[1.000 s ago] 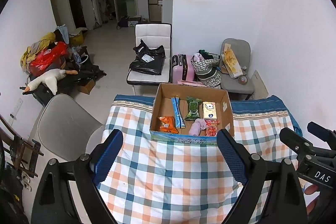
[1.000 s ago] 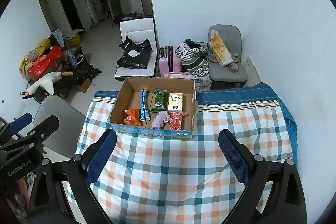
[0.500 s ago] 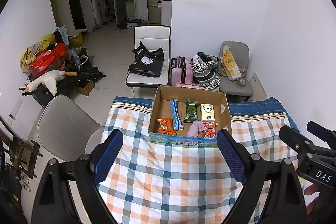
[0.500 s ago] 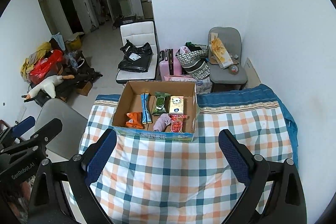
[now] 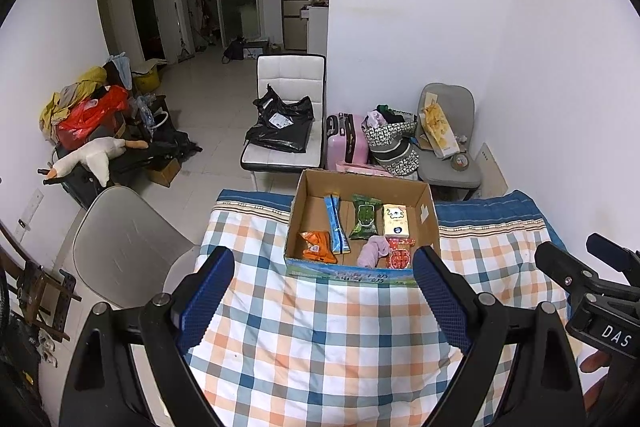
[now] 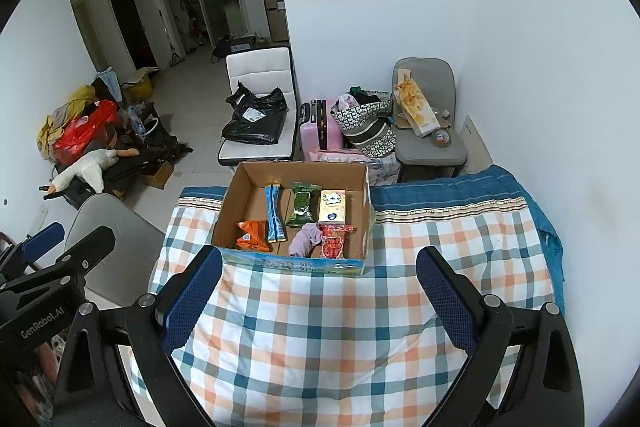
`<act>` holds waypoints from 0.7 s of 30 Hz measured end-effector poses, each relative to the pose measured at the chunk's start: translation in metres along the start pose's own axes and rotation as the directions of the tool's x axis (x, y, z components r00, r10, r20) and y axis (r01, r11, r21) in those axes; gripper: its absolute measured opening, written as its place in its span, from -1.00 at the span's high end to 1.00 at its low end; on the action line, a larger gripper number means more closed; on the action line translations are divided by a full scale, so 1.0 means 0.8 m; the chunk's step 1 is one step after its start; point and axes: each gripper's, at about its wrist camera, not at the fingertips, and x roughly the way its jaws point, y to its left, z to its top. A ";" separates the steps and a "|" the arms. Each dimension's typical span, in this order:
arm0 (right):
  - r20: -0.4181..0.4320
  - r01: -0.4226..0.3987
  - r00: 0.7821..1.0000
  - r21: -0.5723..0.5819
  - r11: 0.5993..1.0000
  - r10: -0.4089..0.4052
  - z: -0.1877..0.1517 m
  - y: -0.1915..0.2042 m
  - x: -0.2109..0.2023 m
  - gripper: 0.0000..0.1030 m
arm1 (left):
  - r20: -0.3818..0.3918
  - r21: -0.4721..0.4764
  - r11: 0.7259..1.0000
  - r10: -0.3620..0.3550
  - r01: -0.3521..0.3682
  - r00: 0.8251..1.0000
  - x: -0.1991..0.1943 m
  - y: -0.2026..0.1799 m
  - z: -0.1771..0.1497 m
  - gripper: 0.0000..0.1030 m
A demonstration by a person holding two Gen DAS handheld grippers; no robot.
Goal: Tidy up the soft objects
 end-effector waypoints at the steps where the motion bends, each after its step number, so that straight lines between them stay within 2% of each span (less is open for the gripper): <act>1: 0.001 0.000 1.000 0.000 1.000 0.000 0.001 0.000 0.000 -0.93 | 0.002 -0.001 1.000 -0.001 0.001 1.000 0.000 -0.001 0.001 -0.78; 21: 0.006 -0.013 1.000 0.008 1.000 0.013 0.020 -0.012 -0.004 -0.93 | 0.016 -0.007 1.000 0.002 -0.002 1.000 -0.009 0.001 0.014 -0.78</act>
